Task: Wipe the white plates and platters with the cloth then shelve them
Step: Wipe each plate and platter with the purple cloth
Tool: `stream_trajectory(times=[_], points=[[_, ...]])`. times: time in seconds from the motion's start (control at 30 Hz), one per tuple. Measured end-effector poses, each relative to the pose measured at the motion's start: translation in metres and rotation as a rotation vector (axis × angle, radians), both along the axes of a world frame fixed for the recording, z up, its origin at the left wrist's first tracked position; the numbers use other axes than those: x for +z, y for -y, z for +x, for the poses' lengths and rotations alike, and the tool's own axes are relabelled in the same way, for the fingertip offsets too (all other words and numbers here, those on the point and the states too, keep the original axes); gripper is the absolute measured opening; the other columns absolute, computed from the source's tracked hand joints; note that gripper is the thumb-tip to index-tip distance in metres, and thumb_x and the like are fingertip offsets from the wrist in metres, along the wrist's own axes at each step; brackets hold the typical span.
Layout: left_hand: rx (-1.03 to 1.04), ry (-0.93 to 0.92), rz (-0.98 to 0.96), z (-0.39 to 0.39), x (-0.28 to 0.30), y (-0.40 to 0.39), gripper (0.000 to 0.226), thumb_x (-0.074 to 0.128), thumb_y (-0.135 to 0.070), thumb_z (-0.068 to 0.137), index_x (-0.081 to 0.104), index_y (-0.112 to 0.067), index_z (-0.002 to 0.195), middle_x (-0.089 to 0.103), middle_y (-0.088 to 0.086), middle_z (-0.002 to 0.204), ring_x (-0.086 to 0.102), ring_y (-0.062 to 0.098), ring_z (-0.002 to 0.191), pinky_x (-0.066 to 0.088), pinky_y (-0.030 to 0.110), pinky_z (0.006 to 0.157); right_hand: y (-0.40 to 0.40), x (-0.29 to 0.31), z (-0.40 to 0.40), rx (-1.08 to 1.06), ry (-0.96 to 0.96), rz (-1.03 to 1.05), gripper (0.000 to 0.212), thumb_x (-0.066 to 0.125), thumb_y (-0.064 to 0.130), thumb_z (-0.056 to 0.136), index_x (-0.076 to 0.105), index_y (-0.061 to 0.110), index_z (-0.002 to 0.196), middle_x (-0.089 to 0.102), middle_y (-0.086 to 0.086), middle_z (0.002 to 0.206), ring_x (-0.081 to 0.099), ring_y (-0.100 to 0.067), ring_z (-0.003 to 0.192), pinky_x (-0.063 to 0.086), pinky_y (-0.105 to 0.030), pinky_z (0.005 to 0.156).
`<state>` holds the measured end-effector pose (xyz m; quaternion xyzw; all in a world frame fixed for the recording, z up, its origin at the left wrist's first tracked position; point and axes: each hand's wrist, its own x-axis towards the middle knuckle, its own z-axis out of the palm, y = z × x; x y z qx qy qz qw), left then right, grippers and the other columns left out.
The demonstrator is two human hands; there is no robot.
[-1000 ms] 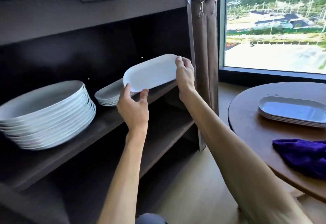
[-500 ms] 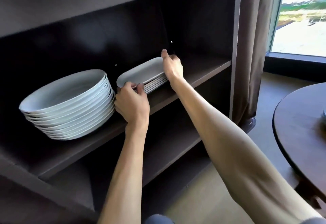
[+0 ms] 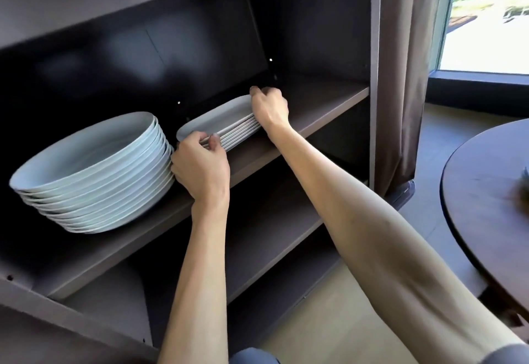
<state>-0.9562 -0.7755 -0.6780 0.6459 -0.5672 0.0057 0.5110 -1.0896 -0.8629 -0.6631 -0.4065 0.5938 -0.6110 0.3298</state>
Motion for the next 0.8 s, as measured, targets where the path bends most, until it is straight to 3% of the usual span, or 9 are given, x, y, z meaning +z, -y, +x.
stream_trajectory(times=[0.1, 0.23, 0.33, 0.4, 0.5, 0.6, 0.7, 0.8], points=[[0.0, 0.008, 0.042, 0.0, 0.003, -0.003, 0.025, 0.066, -0.026, 0.098, 0.074, -0.011, 0.117, 0.076, 0.01, 0.111, 0.067, 0.034, 0.106, 0.039, 0.035, 0.087, -0.005, 0.002, 0.0, -0.01, -0.029, 0.003, 0.036, 0.051, 0.032, 0.099, 0.063, 0.004, 0.119, 0.064, -0.018, 0.121, 0.059, -0.038, 0.114, 0.048, -0.037, 0.095], [0.002, 0.022, 0.105, -0.001, 0.004, -0.016, 0.047, 0.063, -0.028, 0.098, 0.057, -0.014, 0.143, 0.064, 0.016, 0.134, 0.058, 0.039, 0.123, 0.043, 0.047, 0.099, -0.024, -0.003, -0.01, -0.089, -0.039, -0.037, 0.024, 0.054, 0.024, 0.094, 0.068, 0.008, 0.106, 0.06, 0.001, 0.088, 0.06, -0.024, 0.091, 0.044, -0.028, 0.078], [-0.052, -0.045, 0.033, -0.015, 0.003, -0.036, 0.043, 0.063, -0.028, 0.096, 0.06, -0.017, 0.137, 0.055, 0.013, 0.143, 0.059, 0.036, 0.118, 0.046, 0.05, 0.095, -0.057, -0.003, -0.03, -0.184, -0.061, -0.111, 0.023, 0.053, 0.015, 0.091, 0.074, 0.012, 0.098, 0.071, 0.001, 0.089, 0.068, -0.018, 0.089, 0.055, -0.032, 0.081], [-0.159, -0.099, -0.064, -0.039, -0.002, -0.052, 0.035, 0.063, -0.026, 0.094, 0.065, -0.018, 0.127, 0.052, 0.011, 0.146, 0.06, 0.031, 0.114, 0.045, 0.045, 0.094, -0.082, -0.008, -0.054, -0.254, -0.056, -0.177, 0.024, 0.052, 0.011, 0.088, 0.076, 0.013, 0.088, 0.074, -0.001, 0.079, 0.072, -0.018, 0.08, 0.061, -0.039, 0.081], [-0.415, -0.177, -0.156, -0.092, -0.011, -0.075, 0.027, 0.062, -0.022, 0.09, 0.069, -0.016, 0.115, 0.06, 0.006, 0.135, 0.061, 0.024, 0.116, 0.041, 0.03, 0.09, -0.125, -0.018, -0.103, -0.414, -0.111, -0.193, 0.023, 0.056, 0.011, 0.087, 0.077, 0.017, 0.079, 0.073, 0.002, 0.069, 0.071, -0.014, 0.071, 0.062, -0.037, 0.074], [-0.662, -0.164, -0.052, -0.156, -0.026, -0.105, 0.022, 0.063, -0.02, 0.09, 0.071, -0.017, 0.111, 0.067, 0.001, 0.121, 0.063, 0.019, 0.111, 0.041, 0.026, 0.087, -0.179, -0.036, -0.16, -0.596, -0.182, -0.067, 0.022, 0.058, 0.016, 0.09, 0.079, 0.014, 0.083, 0.074, -0.002, 0.077, 0.071, -0.017, 0.076, 0.057, -0.032, 0.072], [-0.851, -0.133, 0.101, -0.211, -0.048, -0.13, 0.02, 0.063, -0.019, 0.091, 0.072, -0.018, 0.108, 0.07, 0.003, 0.113, 0.066, 0.022, 0.103, 0.048, 0.03, 0.088, -0.238, -0.052, -0.21, -0.707, -0.214, 0.068, 0.022, 0.058, 0.016, 0.091, 0.076, 0.01, 0.082, 0.075, -0.006, 0.082, 0.07, -0.022, 0.082, 0.056, -0.036, 0.077], [-1.004, -0.089, 0.275, -0.258, -0.072, -0.15, 0.027, 0.063, -0.02, 0.091, 0.072, -0.014, 0.116, 0.074, 0.009, 0.111, 0.068, 0.028, 0.105, 0.054, 0.039, 0.094, -0.298, -0.068, -0.246, -0.83, -0.261, 0.219, 0.021, 0.057, 0.013, 0.087, 0.067, 0.014, 0.069, 0.068, -0.002, 0.072, 0.063, -0.026, 0.08, 0.044, -0.029, 0.069]])
